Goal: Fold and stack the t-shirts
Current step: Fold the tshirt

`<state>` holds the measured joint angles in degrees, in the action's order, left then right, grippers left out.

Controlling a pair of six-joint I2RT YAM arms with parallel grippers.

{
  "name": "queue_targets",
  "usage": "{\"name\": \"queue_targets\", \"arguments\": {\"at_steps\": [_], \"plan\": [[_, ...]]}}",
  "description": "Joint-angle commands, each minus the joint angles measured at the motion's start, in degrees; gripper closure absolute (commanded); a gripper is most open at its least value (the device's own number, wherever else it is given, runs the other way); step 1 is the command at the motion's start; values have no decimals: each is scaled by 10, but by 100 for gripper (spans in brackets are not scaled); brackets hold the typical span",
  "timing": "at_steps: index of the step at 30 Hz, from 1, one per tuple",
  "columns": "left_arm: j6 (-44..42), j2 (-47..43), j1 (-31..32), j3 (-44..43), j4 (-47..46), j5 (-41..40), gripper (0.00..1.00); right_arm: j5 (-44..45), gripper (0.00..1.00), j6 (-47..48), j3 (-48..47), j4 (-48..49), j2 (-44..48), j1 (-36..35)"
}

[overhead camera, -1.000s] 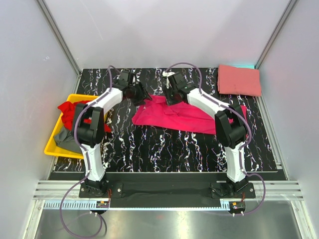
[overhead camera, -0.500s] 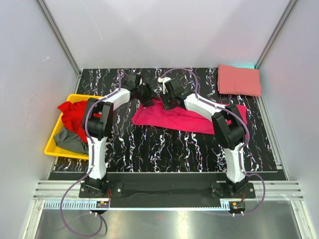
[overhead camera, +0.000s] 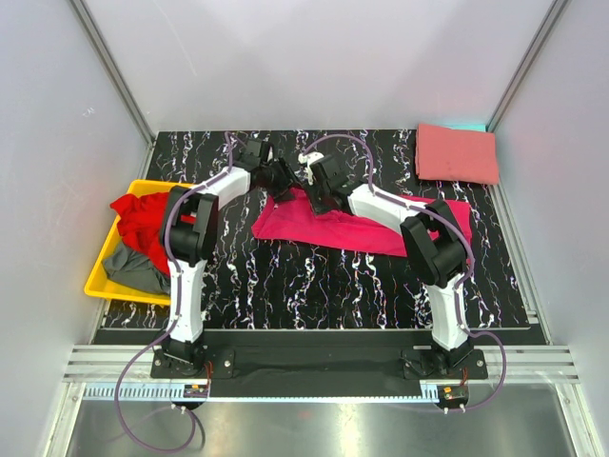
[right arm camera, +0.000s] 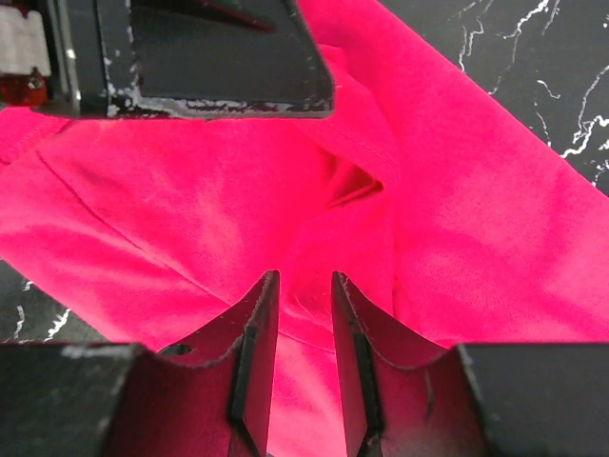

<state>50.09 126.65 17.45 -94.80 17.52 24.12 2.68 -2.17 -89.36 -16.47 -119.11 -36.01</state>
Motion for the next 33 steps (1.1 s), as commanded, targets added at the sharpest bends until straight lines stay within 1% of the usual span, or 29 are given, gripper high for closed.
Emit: {"name": "queue_targets", "arguments": {"at_steps": [1, 5, 11, 14, 16, 19, 20, 22, 23, 24, 25, 26, 30, 33], "plan": [[12, 5, 7, -23, 6, -18, 46, 28, 64, 12, 4, 26, -2, -10], [20, 7, 7, -21, 6, -31, 46, 29, 66, 9, 4, 28, -6, -11], [31, 18, 7, -21, -2, -42, 48, 23, 66, 3, 9, 31, -14, -13], [33, 18, 7, -19, -6, -46, 51, 26, 64, 0, 13, 33, -15, -13], [36, 18, 7, -19, -10, -49, 54, 28, 64, -2, 13, 34, -17, -14], [36, 20, 7, -20, -11, -52, 58, 32, 65, -5, 14, 35, -20, -15], [36, 23, 7, -21, -10, -53, 65, 39, 73, -5, 16, 35, -19, -16], [36, 24, 7, -22, -13, -54, 74, 52, 86, -5, 21, 43, -15, -16], [37, 25, 7, -26, -13, -54, 84, 65, 98, -5, 25, 45, -7, -16], [37, 26, 7, -28, -13, -53, 88, 69, 100, -1, 32, 48, -2, -16], [36, 28, 7, -33, -8, -50, 93, 71, 100, 1, 35, 49, 3, -16], [34, 29, 6, -43, -6, -49, 100, 77, 100, 2, 38, 49, 15, -16], [30, 22, 7, -65, 15, -43, 100, 83, 100, 10, 59, 43, 44, -16], [20, 10, 6, -71, 32, -53, 100, 85, 100, 12, 74, 45, 61, -16]]}}
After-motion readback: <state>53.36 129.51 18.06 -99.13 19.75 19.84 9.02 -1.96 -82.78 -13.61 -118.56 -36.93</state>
